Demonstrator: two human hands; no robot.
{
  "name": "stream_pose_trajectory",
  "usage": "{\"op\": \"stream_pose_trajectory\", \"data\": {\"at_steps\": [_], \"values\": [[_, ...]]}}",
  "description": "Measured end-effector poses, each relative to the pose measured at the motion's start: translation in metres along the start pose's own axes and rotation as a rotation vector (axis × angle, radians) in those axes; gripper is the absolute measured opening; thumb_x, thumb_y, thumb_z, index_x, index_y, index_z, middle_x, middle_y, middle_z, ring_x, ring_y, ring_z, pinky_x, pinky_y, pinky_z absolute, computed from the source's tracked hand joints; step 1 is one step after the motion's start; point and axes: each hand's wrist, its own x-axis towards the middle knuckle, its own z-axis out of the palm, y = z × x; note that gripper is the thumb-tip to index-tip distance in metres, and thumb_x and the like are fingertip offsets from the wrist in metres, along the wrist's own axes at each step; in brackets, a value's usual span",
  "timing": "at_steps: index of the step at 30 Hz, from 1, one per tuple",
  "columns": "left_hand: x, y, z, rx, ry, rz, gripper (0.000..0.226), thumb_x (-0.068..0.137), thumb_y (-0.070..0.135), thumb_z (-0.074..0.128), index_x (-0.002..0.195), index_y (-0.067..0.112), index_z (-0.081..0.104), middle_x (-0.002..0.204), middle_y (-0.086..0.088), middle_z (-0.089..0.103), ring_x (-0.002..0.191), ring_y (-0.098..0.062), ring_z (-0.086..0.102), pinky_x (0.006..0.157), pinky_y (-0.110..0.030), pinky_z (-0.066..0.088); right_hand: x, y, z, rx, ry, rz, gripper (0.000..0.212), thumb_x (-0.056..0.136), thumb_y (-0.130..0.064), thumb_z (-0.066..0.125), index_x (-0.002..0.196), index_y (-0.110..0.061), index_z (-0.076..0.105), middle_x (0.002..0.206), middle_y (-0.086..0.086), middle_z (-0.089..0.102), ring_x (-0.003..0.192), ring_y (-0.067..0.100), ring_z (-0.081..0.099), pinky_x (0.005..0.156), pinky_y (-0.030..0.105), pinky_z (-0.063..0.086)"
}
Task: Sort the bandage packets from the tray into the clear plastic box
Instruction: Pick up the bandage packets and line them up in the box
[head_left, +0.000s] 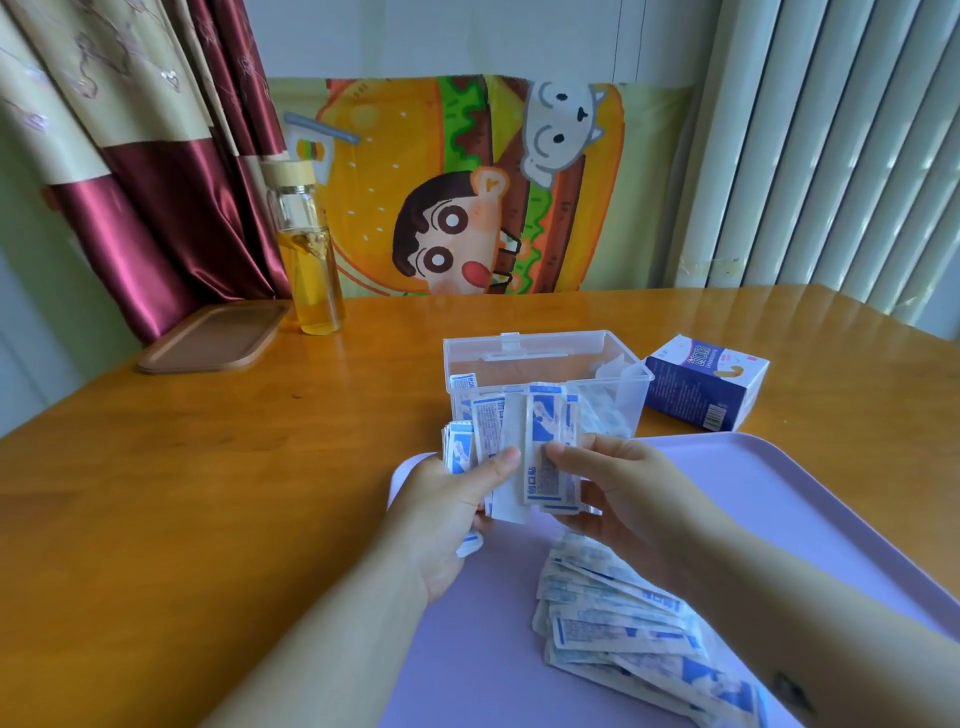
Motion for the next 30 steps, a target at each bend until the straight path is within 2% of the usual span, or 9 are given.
{"op": "stream_pose_trajectory", "data": {"at_steps": [4,7,9,11,13,15,19,24,30], "values": [[-0.001,0.000,0.001,0.017,-0.024,0.011,0.025,0.079,0.018,0.072,0.104,0.014,0.068,0.091,-0.012,0.074,0.078,-0.026,0.067,0.051,-0.022,0.043,0.001,0.006,0.005,0.004,-0.032,0.008,0.009,0.089,-0.011,0.060,0.093,-0.008,0.068,0.080,0.005,0.072,0.065,0.009,0.067,0.062,0.023,0.052],[-0.002,0.003,0.001,-0.024,0.015,-0.007,0.036,0.068,0.030,0.078,0.097,0.009,0.071,0.078,-0.012,0.068,0.065,-0.023,0.056,0.040,-0.018,0.036,0.003,0.003,0.003,0.010,-0.011,-0.098,0.009,0.088,-0.006,0.060,0.092,-0.006,0.069,0.084,0.008,0.073,0.067,0.012,0.068,0.059,0.022,0.052],[-0.002,0.007,0.001,-0.085,0.015,-0.035,0.018,0.079,0.027,0.072,0.086,0.010,0.073,0.068,-0.006,0.061,0.052,-0.014,0.047,0.036,-0.016,0.029,0.003,-0.001,-0.004,-0.192,0.076,-0.396,0.012,0.086,-0.007,0.063,0.087,-0.015,0.072,0.086,0.001,0.074,0.074,0.012,0.068,0.067,0.024,0.051],[-0.004,0.010,0.004,-0.167,-0.032,-0.082,0.008,0.086,0.017,0.064,0.085,0.011,0.070,0.063,-0.003,0.059,0.046,-0.010,0.048,0.035,-0.015,0.028,0.001,-0.005,-0.013,-0.618,0.144,-0.799,0.022,0.081,-0.008,0.068,0.083,-0.029,0.071,0.087,-0.012,0.072,0.083,0.006,0.065,0.071,0.018,0.048],[-0.007,0.012,0.006,-0.235,-0.094,-0.129,0.008,0.084,0.009,0.063,0.091,0.009,0.067,0.067,-0.007,0.061,0.048,-0.012,0.054,0.038,-0.017,0.035,0.002,-0.005,-0.021,-0.885,0.106,-1.102,0.030,0.073,0.001,0.066,0.081,-0.028,0.071,0.091,-0.017,0.069,0.089,0.004,0.059,0.074,0.012,0.045],[-0.011,0.012,0.009,-0.265,-0.178,-0.177,0.013,0.086,0.008,0.059,0.094,0.010,0.068,0.074,-0.008,0.066,0.057,-0.016,0.060,0.049,-0.024,0.043,0.006,0.001,-0.027,-1.013,0.067,-1.256,0.027,0.073,-0.001,0.066,0.083,-0.025,0.071,0.097,-0.014,0.065,0.091,0.008,0.055,0.078,0.015,0.044],[-0.016,0.014,0.012,-0.290,-0.285,-0.274,0.024,0.092,0.008,0.043,0.095,0.011,0.067,0.080,-0.011,0.069,0.069,-0.021,0.064,0.064,-0.031,0.042,0.009,0.004,-0.034,-1.071,0.035,-1.297,0.012,0.083,-0.021,0.059,0.088,-0.028,0.067,0.101,-0.013,0.056,0.090,0.011,0.051,0.077,0.013,0.041],[-0.018,0.013,0.011,-0.289,-0.320,-0.285,0.022,0.095,0.019,0.047,0.099,0.014,0.068,0.082,-0.009,0.071,0.067,-0.020,0.068,0.055,-0.026,0.051,0.013,0.003,-0.037,-1.157,-0.005,-1.314,0.014,0.083,-0.018,0.058,0.088,-0.022,0.071,0.098,-0.011,0.054,0.088,0.012,0.049,0.074,0.016,0.041],[-0.015,0.009,0.007,-0.200,-0.340,-0.233,0.028,0.095,0.018,0.046,0.117,0.011,0.062,0.109,-0.015,0.069,0.090,-0.026,0.067,0.076,-0.036,0.054,0.017,0.004,-0.045,-1.269,-0.049,-1.355,0.017,0.085,-0.014,0.058,0.089,-0.017,0.074,0.092,-0.005,0.060,0.085,0.017,0.052,0.070,0.029,0.046]]}}
